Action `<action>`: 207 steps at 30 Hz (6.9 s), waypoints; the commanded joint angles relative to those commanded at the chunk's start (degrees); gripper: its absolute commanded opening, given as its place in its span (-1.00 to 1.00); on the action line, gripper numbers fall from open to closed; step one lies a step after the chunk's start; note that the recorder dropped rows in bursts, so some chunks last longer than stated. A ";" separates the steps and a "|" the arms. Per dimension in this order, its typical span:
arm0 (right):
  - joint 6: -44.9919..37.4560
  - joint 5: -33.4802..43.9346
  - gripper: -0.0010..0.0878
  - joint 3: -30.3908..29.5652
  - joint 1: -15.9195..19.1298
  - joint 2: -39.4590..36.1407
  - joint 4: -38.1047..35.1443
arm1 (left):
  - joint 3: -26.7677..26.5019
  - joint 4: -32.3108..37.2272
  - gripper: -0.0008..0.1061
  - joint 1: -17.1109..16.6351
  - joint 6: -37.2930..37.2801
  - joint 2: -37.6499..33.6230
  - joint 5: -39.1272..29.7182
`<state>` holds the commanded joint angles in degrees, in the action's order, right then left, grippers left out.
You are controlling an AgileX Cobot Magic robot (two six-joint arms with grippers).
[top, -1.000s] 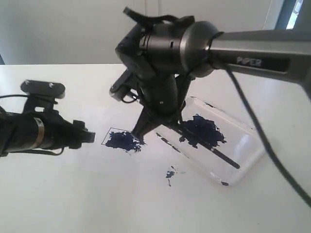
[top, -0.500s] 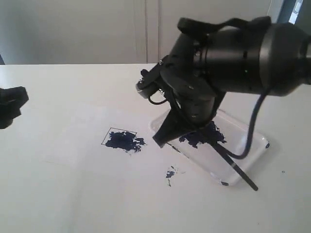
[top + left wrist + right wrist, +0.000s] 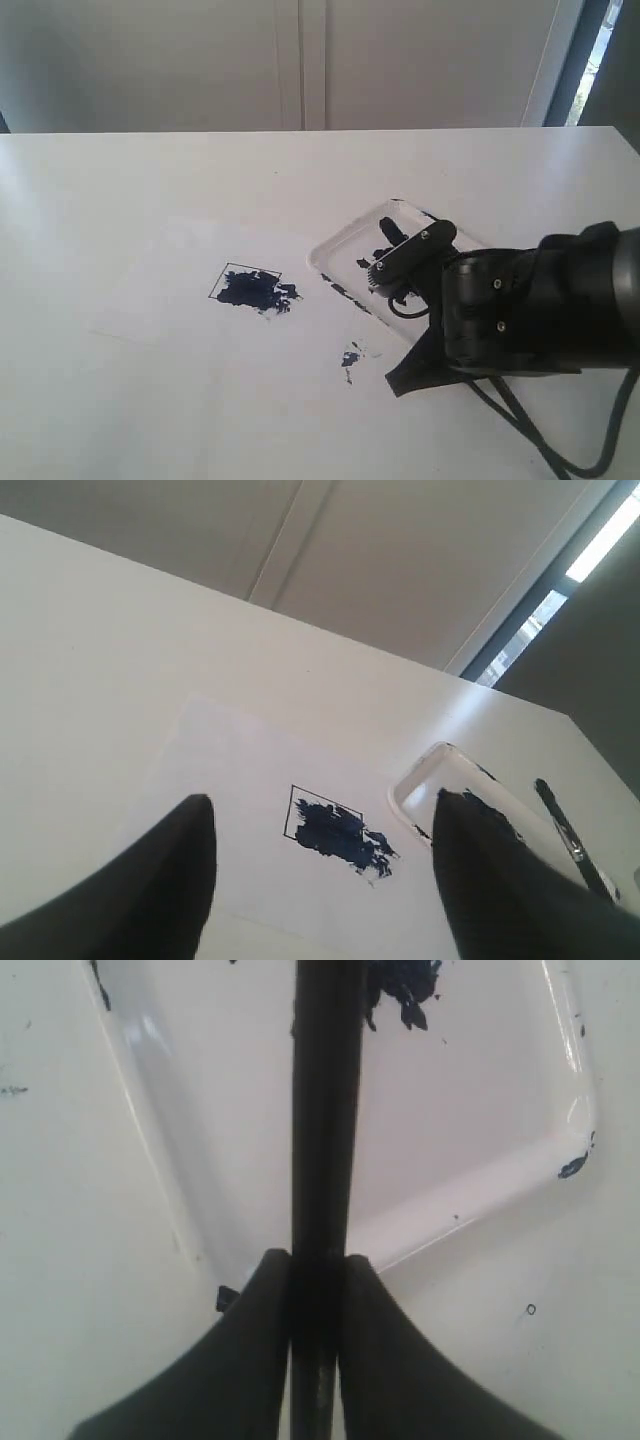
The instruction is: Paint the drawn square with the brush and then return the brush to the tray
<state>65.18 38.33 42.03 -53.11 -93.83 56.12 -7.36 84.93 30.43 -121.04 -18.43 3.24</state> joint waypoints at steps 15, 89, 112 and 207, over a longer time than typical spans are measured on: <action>9.86 -0.07 -0.76 -1.49 0.00 -5.19 6.22 | 4.80 -1.89 0.23 0.00 0.00 1.05 3.41; 31.42 -29.15 -0.98 -33.48 -21.08 67.05 18.51 | 7.36 4.40 -0.09 0.00 2.63 1.05 7.77; 31.42 -29.53 -0.98 -33.48 -0.23 87.65 18.51 | 7.36 4.40 -0.09 -7.45 2.74 10.90 7.81; 31.42 -28.89 -0.98 -42.03 45.28 93.83 18.08 | 7.36 4.40 -0.09 -17.73 2.74 18.43 8.01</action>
<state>96.60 9.44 0.00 -7.83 0.00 74.20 0.00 89.34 12.70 -118.30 0.00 11.26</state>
